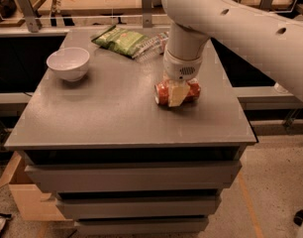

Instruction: Knock coke can over

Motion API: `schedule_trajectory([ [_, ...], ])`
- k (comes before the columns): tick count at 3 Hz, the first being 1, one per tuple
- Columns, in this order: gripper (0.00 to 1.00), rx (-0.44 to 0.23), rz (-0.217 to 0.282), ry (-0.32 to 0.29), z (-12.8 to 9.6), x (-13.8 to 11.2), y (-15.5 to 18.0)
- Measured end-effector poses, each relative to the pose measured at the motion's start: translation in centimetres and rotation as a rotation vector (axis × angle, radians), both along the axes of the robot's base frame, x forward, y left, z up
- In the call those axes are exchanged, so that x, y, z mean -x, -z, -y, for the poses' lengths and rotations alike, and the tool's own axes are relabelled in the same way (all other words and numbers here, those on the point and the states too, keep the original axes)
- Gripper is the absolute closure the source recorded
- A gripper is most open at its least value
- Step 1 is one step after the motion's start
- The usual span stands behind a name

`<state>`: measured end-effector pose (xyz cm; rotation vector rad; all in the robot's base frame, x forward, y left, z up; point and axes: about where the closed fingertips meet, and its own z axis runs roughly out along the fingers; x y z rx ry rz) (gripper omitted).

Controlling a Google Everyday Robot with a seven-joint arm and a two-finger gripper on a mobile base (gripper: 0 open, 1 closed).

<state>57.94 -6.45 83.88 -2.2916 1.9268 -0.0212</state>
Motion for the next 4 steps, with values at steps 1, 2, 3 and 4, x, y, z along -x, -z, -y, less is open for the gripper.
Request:
schedule_trajectory([
  [1, 0.35, -0.001, 0.002, 0.000, 0.0, 0.0, 0.0],
  [2, 0.12, -0.003, -0.001, 0.008, 0.0, 0.0, 0.0],
  [3, 0.00, -0.009, 0.004, 0.039, 0.4, 0.3, -0.7],
  [4, 0.00, -0.006, 0.021, 0.076, 1.3, 1.2, -2.3],
])
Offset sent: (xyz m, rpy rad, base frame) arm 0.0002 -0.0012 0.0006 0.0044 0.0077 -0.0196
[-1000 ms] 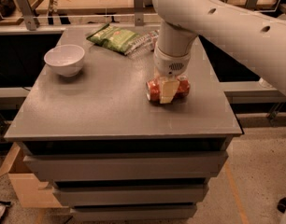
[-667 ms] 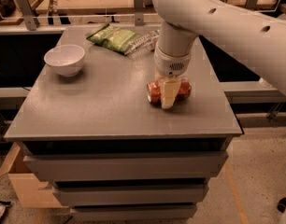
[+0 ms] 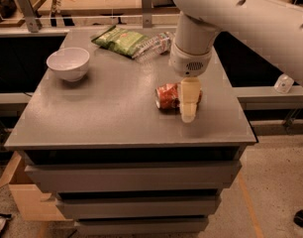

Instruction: Knock coke can over

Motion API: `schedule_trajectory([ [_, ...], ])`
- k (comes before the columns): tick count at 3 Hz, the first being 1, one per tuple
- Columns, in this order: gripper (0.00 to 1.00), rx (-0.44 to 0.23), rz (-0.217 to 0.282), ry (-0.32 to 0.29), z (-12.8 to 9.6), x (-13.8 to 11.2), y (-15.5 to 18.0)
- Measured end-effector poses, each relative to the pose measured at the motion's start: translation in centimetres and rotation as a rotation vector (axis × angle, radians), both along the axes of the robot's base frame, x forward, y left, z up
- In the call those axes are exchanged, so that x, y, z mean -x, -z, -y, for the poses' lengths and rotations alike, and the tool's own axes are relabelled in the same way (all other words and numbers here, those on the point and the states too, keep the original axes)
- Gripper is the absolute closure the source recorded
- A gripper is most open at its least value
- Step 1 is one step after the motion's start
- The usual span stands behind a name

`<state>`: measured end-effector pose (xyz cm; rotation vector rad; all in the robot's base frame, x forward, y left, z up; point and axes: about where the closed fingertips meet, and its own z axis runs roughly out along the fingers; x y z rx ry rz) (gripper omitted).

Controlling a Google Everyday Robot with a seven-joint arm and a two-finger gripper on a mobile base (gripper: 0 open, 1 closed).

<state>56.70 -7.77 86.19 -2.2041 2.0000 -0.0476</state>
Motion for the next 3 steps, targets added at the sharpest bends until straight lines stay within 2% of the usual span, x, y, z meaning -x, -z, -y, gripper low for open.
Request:
schedule_trajectory([
  [1, 0.00, 0.012, 0.046, 0.072, 2.5, 1.5, -2.8],
  [2, 0.00, -0.007, 0.100, 0.167, 6.9, 3.6, -5.9],
  [3, 0.00, -0.050, 0.123, 0.281, 12.4, 5.1, -7.5],
])
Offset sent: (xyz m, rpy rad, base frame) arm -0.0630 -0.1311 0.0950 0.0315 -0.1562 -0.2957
